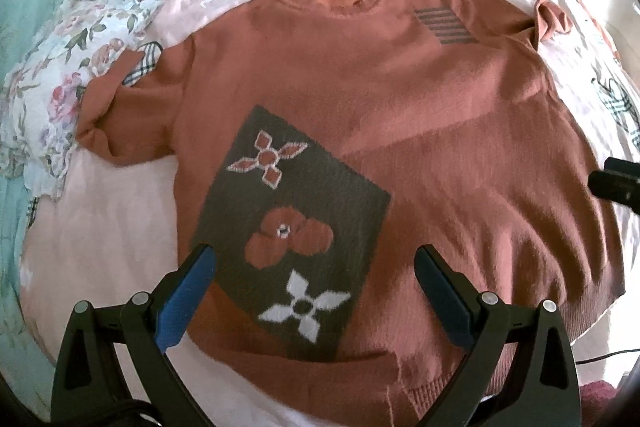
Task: Fold small clothes
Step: 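Grasp the sweater sleeve with the right tool and lift it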
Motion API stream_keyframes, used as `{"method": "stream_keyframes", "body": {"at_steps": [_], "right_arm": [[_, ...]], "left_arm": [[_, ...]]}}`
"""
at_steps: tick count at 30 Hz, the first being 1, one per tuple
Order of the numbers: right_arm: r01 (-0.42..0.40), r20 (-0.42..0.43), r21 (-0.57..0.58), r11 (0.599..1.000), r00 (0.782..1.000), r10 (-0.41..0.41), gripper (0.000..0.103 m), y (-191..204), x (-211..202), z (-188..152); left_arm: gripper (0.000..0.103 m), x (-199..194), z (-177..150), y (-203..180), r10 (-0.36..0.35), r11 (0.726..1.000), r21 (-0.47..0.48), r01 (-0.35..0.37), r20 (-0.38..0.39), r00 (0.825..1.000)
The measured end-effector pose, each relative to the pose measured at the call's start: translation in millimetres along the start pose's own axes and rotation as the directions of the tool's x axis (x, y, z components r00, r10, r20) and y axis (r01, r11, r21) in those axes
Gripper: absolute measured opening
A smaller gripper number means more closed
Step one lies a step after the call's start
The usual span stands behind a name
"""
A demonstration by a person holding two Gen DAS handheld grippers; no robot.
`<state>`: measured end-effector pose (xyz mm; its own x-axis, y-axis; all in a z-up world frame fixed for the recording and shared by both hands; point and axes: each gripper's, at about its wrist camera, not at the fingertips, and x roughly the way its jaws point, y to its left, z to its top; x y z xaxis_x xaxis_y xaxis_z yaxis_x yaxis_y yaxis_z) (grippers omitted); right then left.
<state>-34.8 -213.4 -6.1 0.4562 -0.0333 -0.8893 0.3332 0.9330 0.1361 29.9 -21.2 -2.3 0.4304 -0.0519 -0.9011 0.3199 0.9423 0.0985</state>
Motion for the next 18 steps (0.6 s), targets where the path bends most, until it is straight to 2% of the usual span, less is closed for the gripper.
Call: {"method": "stream_keyframes", "body": {"at_steps": [6, 9, 12, 16, 18], "right_arm": [[-0.027, 0.05, 0.153, 0.988, 0.999, 0.02, 0.091, -54.1, -10.9, 38.1], [-0.053, 0.087, 0.246, 0.968, 0.996, 0.033, 0.091, -91.3, -16.8, 58.2], [-0.043, 0.112, 0.346, 0.937, 0.994, 0.004, 0.091, -140.8, -22.4, 82.7], [-0.042, 0.145, 0.486, 0.873, 0.989, -0.033, 0.074, -211.3, -26.6, 117.3], [-0.03, 0.18, 0.557, 0.83, 0.98, -0.086, 0.066, -255.4, -31.7, 140.0]], "left_arm": [[0.1, 7.1, 27.6, -0.1, 0.012, 1.0, -0.007, -0.012, 0.007, 1.0], [0.1, 11.3, 41.4, 2.4, 0.014, 1.0, -0.024, -0.014, 0.01, 1.0], [0.1, 17.5, 52.4, 5.9, 0.017, 0.999, -0.041, -0.017, 0.002, 1.0], [0.1, 30.3, 63.0, 7.0, 0.018, 0.998, -0.06, -0.02, -0.029, 0.999], [0.1, 37.8, 66.8, 4.3, 0.013, 0.998, -0.067, -0.017, -0.05, 0.999]]}}
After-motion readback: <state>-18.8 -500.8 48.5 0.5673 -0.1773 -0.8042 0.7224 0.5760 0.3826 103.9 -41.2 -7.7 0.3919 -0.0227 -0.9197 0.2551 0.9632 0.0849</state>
